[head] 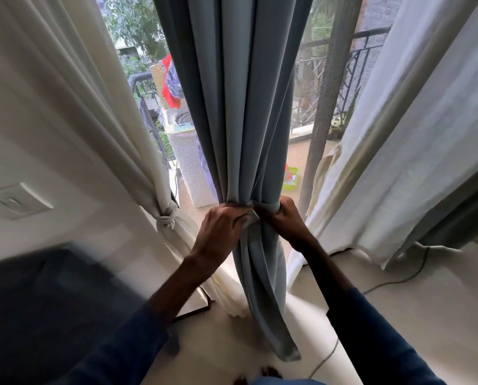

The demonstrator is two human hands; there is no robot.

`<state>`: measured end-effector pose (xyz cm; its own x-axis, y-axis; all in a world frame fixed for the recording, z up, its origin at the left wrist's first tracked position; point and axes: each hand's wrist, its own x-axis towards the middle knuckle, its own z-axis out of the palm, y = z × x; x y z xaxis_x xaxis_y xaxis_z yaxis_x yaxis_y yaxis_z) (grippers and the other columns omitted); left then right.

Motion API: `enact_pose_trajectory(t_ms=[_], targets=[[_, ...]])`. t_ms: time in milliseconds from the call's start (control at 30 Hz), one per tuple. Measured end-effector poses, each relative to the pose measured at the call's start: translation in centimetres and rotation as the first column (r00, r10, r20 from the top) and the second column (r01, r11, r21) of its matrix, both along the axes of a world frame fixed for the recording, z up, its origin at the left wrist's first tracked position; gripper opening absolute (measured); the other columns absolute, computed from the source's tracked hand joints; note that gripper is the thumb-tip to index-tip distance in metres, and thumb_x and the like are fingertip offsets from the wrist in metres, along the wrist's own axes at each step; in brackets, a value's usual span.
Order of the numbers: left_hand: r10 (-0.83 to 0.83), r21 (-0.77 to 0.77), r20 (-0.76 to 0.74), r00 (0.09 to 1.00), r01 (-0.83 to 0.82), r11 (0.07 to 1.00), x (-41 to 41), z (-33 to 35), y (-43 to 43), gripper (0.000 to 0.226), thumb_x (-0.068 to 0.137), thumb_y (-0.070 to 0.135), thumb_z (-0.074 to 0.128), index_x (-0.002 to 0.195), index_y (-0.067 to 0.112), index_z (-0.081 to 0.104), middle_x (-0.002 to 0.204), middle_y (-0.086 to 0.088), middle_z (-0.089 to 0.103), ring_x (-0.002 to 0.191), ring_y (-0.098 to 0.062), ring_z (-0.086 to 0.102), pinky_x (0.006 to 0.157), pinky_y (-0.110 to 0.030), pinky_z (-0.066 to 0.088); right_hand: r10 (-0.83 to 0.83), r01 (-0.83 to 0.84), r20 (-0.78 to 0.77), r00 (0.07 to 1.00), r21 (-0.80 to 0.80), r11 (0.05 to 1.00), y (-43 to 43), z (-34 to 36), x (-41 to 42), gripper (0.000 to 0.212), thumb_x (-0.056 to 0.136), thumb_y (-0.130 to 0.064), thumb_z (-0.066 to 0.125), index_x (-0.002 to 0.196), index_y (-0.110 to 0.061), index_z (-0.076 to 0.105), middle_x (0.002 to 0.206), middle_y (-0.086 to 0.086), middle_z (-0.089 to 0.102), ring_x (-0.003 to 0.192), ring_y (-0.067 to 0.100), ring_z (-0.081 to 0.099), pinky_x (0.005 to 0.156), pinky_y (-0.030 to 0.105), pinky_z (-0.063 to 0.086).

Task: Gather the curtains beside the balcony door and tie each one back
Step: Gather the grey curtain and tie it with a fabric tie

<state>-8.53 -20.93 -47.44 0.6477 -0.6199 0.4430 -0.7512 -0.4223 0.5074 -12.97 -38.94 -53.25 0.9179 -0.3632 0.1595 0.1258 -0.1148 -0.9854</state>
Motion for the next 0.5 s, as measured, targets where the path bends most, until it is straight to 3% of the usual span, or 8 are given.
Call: enact_pose_trajectory(t_ms=[133,367,500], targets=[[0.063,0.000,0.021,0.998,-0.063,0.998,0.7,0.3,-0.1,0.014,0.085,0.028,0.075,0.094,0.018,0.081,0.085,-0.006,0.077,0.074,-0.023,0.073,0.067,-0.034,0.055,0.048,-0.047,0.012,0.999,-0.050,0.998,-0.2,-0.1,-0.1,0.025,0.091,-0.023,0.074,0.096,0.002,0.072,0.092,0.013,0.075,0.086,0.012,0.065,0.075,0.037,0.055],[0.152,-0.026,-0.018,0.988,-0.153,0.988,1.0,0.3,-0.7,0.014,0.082,0.029,0.080,0.092,0.021,0.081,0.084,-0.001,0.078,0.075,-0.017,0.074,0.071,-0.034,0.056,0.127,-0.121,0.021,0.992,-0.191,0.974,-1.6,0.0,0.5,0.029,0.090,-0.021,0.073,0.100,0.007,0.074,0.102,0.029,0.073,0.093,0.020,0.065,0.084,0.055,0.056],[0.230,-0.055,-0.001,0.973,-0.229,0.972,0.7,-0.1,-1.1,0.013,0.081,0.027,0.082,0.093,0.021,0.082,0.083,0.000,0.078,0.076,-0.018,0.074,0.073,-0.033,0.055,0.156,-0.156,-0.015,0.988,-0.180,0.971,-2.1,0.2,0.7,0.022,0.091,-0.006,0.073,0.105,0.011,0.072,0.107,0.031,0.072,0.097,0.021,0.065,0.089,0.054,0.055]])
